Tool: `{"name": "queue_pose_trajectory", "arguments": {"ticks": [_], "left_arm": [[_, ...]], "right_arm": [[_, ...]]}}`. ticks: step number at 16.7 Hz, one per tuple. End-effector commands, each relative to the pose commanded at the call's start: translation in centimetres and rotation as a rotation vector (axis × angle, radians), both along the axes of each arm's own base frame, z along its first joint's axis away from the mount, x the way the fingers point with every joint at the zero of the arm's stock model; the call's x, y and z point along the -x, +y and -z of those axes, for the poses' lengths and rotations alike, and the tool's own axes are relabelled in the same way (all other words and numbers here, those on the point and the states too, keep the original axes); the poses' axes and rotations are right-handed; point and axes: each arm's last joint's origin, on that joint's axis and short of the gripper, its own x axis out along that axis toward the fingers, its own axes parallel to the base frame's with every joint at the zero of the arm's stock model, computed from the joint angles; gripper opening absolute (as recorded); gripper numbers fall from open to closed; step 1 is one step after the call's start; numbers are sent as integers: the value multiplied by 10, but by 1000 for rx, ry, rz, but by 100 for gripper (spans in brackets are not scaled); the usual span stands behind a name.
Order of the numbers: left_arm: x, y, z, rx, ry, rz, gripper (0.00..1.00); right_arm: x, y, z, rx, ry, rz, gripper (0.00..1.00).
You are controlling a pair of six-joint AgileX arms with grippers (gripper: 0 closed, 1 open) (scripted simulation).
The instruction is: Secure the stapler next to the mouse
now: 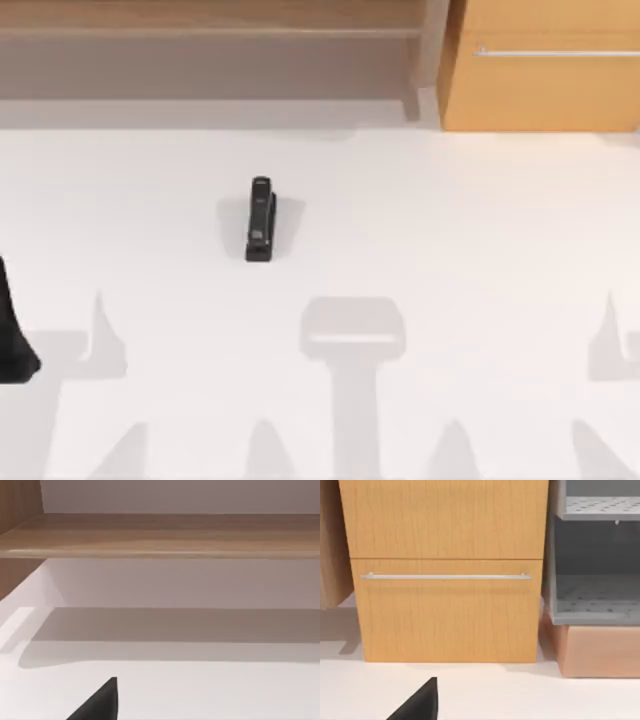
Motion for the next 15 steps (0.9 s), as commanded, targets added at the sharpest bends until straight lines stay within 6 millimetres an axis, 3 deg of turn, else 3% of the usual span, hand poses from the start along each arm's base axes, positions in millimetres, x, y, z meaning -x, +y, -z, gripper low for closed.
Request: {"name": "queue_pose_trajectory", "arguments": {"ticks": [5, 9, 12, 15], "left_arm": [[0, -2, -12, 19, 39, 21, 100], [-10, -8, -56, 75, 174, 72, 100], [-37, -16, -106, 121, 329, 107, 100], [-91, -32, -144, 156, 550, 130, 100]], "right_arm": [[0, 0, 0, 0, 0, 0, 100], [0, 0, 0, 0, 0, 0, 100], [0, 0, 0, 0, 0, 0, 100], [0, 0, 0, 0, 0, 0, 100]]}}
